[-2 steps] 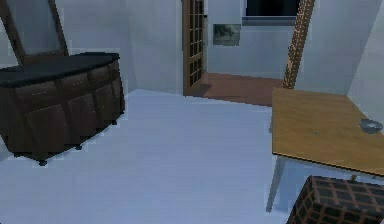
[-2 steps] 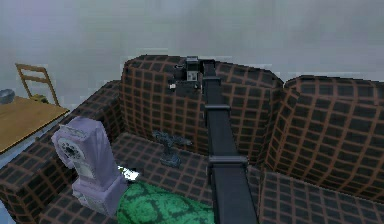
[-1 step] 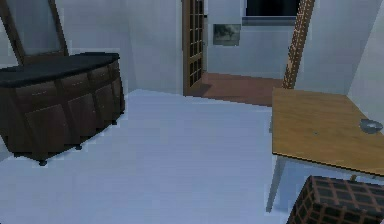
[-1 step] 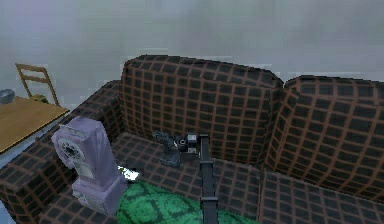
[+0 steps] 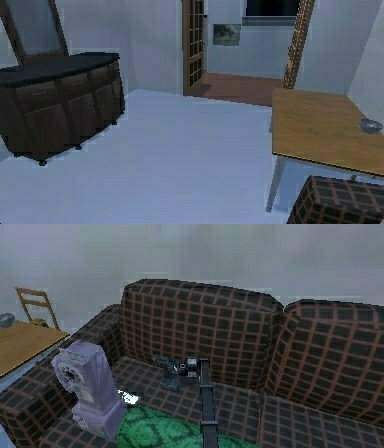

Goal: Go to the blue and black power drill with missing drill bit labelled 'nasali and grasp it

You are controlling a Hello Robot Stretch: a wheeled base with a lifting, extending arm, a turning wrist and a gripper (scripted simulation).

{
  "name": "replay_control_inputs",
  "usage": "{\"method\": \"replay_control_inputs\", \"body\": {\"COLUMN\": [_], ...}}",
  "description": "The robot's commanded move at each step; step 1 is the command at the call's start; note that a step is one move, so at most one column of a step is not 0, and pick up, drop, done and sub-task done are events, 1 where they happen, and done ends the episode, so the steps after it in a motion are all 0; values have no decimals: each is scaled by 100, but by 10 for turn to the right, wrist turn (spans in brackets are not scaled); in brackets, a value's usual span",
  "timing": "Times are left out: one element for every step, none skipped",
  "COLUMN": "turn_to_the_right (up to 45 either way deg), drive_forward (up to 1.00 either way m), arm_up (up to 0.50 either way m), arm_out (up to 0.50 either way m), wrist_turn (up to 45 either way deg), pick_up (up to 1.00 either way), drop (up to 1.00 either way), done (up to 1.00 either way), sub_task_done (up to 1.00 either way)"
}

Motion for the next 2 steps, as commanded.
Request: {"method": "replay_control_inputs", "body": {"turn_to_the_right": [0, 0], "drive_forward": [0, 0], "arm_up": [10, 0], "arm_out": [0, 0], "wrist_turn": [0, 0], "pick_up": [0, 0], "drop": [0, 0], "done": [0, 100], "sub_task_done": [0, 0]}}
